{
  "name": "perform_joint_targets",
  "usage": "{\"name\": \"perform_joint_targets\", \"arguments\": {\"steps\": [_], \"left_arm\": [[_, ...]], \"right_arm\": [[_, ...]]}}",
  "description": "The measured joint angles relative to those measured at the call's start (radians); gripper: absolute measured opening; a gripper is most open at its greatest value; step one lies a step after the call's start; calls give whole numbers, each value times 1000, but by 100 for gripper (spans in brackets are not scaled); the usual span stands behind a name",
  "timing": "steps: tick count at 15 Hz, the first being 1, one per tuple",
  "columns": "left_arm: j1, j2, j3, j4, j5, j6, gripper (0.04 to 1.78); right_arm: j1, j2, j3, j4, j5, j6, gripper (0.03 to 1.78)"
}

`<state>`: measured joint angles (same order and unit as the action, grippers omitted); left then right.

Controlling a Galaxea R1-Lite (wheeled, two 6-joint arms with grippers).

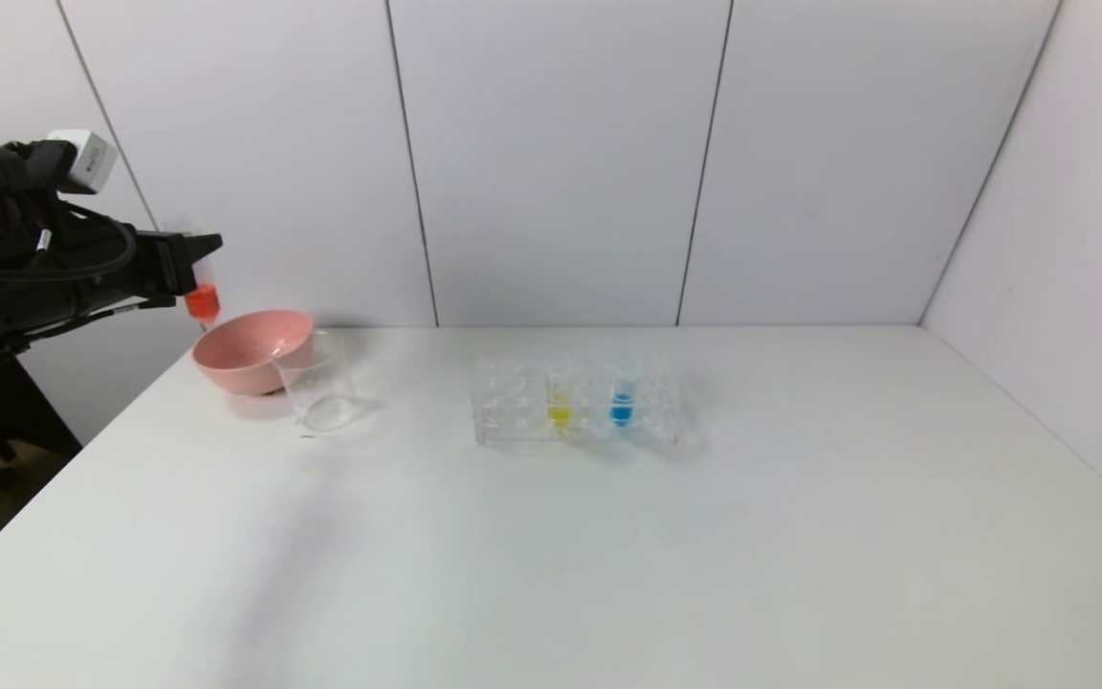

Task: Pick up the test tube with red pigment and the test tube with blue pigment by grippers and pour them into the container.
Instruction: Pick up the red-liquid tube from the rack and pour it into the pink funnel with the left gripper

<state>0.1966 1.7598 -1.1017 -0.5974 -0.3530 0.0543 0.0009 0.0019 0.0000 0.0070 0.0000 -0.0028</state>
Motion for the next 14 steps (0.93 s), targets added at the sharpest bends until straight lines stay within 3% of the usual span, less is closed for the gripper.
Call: {"name": "perform_joint_targets", "arguments": {"steps": [9, 14], "left_arm": [[13, 4, 21, 3, -17, 60, 48], [20, 10, 28, 8, -84, 82, 48]], "right_arm": [[0, 0, 0, 0, 0, 0, 177], [0, 0, 0, 0, 0, 0, 177]]}}
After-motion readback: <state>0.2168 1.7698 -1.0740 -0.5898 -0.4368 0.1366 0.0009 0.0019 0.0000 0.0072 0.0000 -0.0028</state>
